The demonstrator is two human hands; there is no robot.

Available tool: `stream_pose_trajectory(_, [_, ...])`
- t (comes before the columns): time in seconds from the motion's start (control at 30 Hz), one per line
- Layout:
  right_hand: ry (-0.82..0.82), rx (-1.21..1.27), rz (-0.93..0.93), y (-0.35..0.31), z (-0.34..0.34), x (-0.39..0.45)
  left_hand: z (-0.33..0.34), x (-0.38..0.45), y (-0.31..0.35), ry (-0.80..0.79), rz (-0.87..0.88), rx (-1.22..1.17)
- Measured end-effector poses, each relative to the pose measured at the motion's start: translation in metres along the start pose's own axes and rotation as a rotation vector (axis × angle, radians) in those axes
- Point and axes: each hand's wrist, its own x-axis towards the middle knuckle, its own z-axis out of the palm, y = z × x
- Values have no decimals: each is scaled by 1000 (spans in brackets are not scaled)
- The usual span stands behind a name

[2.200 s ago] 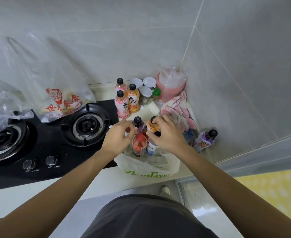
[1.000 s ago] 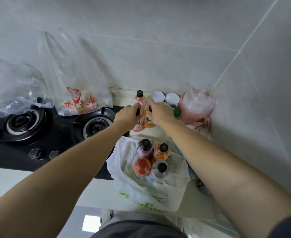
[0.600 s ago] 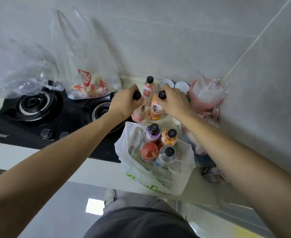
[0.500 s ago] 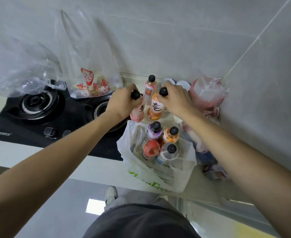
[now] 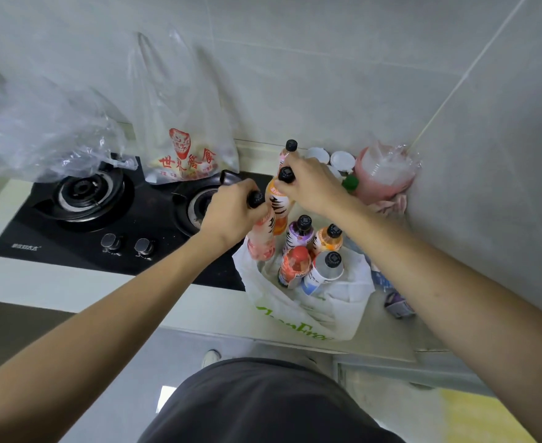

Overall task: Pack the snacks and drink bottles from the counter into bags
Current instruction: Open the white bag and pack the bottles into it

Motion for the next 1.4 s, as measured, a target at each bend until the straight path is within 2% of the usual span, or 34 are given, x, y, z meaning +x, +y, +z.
stream_pose_trajectory(0.43, [-117, -59, 3, 2, 46, -20, 43, -37, -11, -196, -116, -57])
stream_pose_trajectory(0.97, [-229, -237, -105, 8, 59, -16, 68, -39, -22, -298, -93, -63])
stream_pose_trajectory(1.4, [-212, -56, -157, 28, 58, -20, 73, -36, -22, -273, -113, -151])
